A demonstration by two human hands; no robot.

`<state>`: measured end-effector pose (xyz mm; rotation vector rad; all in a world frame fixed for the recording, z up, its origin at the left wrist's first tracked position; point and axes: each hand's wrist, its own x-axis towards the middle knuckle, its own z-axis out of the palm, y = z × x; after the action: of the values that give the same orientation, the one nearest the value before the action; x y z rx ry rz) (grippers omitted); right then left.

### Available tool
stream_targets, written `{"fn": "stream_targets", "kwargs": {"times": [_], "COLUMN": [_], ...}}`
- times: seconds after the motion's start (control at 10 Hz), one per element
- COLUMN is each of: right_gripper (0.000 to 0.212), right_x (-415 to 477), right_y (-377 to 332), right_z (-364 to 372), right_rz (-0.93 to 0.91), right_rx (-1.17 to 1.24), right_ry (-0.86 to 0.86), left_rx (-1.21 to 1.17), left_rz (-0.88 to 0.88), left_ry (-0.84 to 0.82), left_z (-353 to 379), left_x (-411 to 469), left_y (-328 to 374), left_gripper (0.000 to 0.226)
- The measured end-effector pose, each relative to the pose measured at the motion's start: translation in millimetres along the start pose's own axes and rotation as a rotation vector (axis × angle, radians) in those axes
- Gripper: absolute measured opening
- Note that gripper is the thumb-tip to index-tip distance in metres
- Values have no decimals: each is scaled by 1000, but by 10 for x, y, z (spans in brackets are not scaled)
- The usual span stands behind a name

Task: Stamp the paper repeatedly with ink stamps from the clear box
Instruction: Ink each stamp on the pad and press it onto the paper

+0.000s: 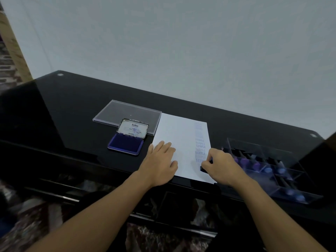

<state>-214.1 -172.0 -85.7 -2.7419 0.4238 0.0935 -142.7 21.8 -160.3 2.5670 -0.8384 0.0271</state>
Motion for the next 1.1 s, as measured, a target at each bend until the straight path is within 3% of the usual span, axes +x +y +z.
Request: {"fn": "stream_targets", "kwargs": {"times": [0.4,1.1], "right_gripper": [18,17], "right_x": [15,-64], "right_y": [11,-56], "right_z": [95,306], "right_rz": [12,62], "right_rx": [-30,9], "right_ry": [-27,77], "left_rx": [46,102], "left_rz": [5,-2], "left_ry": [38,34], "left_z": [84,110], "left_x": [-34,-41], "left_y": [-39,-7], "left_gripper": [50,51]}}
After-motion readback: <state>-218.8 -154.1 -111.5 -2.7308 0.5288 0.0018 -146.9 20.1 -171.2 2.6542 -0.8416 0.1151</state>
